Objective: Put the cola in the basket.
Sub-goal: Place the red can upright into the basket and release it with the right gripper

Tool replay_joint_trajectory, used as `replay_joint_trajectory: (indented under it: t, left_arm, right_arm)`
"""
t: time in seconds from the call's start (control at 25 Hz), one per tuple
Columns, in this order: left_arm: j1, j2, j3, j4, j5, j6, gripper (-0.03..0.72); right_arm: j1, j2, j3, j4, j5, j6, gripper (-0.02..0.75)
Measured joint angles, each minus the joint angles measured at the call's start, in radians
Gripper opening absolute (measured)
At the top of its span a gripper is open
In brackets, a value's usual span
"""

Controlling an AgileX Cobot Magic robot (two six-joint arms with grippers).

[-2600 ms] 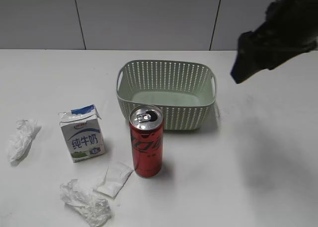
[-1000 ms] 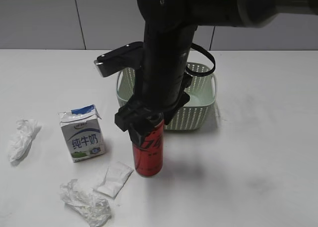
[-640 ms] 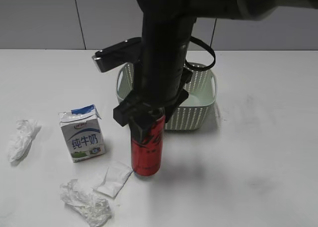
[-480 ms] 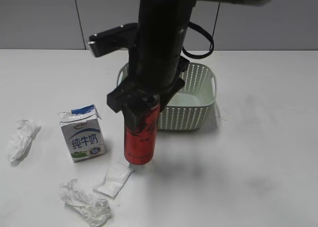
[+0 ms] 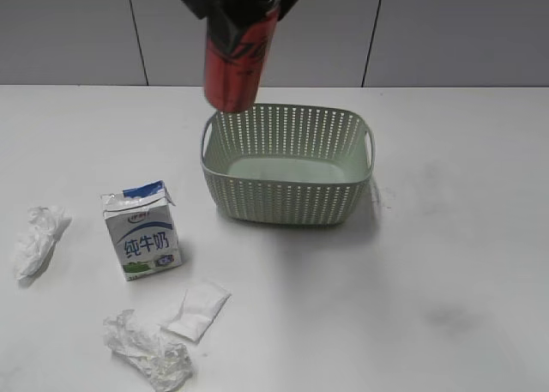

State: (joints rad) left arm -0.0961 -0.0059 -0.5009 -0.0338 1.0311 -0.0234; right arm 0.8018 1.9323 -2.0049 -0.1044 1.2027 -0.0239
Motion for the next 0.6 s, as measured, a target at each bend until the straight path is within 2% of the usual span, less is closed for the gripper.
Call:
replay_joint_trajectory:
  t: [0.12,0.4,0.6]
  left_arm:
    - [0.0,0.0,0.0,0.0,0.0,0.0,0.215]
    - [0.0,0.0,0.0,0.0,0.0,0.0,0.215]
    - [0.0,0.0,0.0,0.0,0.0,0.0,0.215]
  right_arm:
    - [-0.045,0.002,-0.009,-0.063,0.001,-0.001,0.505]
    - [-0.205,0.087,-0.011,-0.033,0.004,-0.035,0.505]
    - [-0.216,0.183,-0.011,-0.008,0.001,-0.043,0.505]
